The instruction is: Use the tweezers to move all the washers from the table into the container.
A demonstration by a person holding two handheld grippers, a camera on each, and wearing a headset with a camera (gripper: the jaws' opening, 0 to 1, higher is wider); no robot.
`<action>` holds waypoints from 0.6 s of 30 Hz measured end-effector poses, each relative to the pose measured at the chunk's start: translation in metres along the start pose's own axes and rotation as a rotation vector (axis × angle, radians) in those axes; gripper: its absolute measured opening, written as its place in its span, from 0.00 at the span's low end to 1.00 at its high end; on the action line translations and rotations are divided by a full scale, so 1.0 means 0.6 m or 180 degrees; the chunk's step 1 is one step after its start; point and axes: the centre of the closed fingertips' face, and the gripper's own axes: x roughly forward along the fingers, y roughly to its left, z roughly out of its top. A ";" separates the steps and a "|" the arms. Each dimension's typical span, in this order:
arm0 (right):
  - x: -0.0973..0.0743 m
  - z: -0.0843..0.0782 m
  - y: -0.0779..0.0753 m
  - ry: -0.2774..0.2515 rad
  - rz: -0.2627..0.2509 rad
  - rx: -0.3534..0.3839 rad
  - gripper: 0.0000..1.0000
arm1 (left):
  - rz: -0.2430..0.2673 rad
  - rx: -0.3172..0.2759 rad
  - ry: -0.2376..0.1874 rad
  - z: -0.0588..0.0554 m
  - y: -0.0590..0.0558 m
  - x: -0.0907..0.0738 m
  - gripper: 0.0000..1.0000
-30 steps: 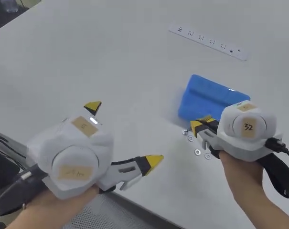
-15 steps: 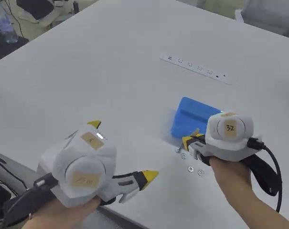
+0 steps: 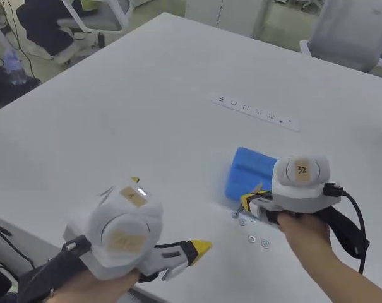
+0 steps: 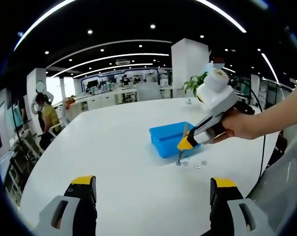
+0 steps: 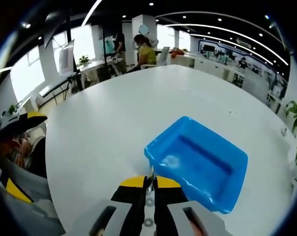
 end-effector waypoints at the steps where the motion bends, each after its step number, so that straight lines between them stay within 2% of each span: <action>1: 0.000 0.000 0.000 0.0015 -0.0007 0.0006 0.01 | 0.0001 -0.0001 0.0003 0.000 0.000 0.000 0.99; 11: -0.018 0.020 0.010 -0.0077 0.0015 -0.0007 0.01 | -0.0013 0.0018 0.0050 -0.005 -0.002 0.001 0.99; 18: -0.042 0.051 0.009 -0.0168 0.0013 0.0085 0.01 | -0.0019 0.0041 0.0063 -0.006 -0.004 0.002 0.99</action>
